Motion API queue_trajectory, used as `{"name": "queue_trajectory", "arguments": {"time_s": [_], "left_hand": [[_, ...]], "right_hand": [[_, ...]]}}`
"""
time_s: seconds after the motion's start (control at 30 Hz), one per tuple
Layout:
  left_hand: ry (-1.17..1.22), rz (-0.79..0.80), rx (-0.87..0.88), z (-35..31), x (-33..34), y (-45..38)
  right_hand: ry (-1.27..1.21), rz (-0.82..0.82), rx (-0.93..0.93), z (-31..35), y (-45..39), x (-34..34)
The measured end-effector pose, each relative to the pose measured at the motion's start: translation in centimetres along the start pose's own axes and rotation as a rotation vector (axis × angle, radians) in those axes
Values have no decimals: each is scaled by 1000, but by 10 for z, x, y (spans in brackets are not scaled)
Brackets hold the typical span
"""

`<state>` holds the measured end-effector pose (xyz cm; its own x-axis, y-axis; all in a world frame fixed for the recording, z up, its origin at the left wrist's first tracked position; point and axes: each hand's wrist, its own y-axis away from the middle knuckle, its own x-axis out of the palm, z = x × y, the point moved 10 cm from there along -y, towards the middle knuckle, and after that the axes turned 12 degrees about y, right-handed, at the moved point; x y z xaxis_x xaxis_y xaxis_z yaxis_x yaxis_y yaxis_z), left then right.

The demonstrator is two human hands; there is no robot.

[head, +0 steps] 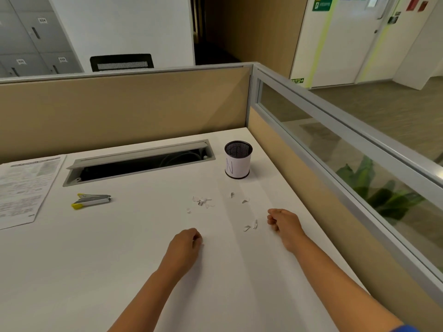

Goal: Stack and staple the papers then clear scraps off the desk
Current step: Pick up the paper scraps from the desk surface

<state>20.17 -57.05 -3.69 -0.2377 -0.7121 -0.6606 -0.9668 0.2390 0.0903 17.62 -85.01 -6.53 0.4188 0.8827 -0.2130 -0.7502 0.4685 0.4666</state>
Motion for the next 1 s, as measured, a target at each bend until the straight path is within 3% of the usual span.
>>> {"name": "queue_trajectory", "arguments": {"time_s": [0.07,0.17,0.43,0.57,0.7,1.0], "left_hand": [[69,-40,-40,3,-4,-1],[227,-106,-119,8,-11,-4],[1069,-213,-538,39,-10,-10],[1446,-131,-655,31,2,-21],[1528,-77,-714,12,5,-41],[1329,-86,-509,-69,-20,-142]], "right_hand": [[-225,80,114,15,-8,10],[-399,141,112,71,-22,24],[-264,136,-43,194,-51,68],[-6,128,-75,213,-57,79],[120,145,-138,223,-61,81],[-51,67,-152,196,-56,50]]}}
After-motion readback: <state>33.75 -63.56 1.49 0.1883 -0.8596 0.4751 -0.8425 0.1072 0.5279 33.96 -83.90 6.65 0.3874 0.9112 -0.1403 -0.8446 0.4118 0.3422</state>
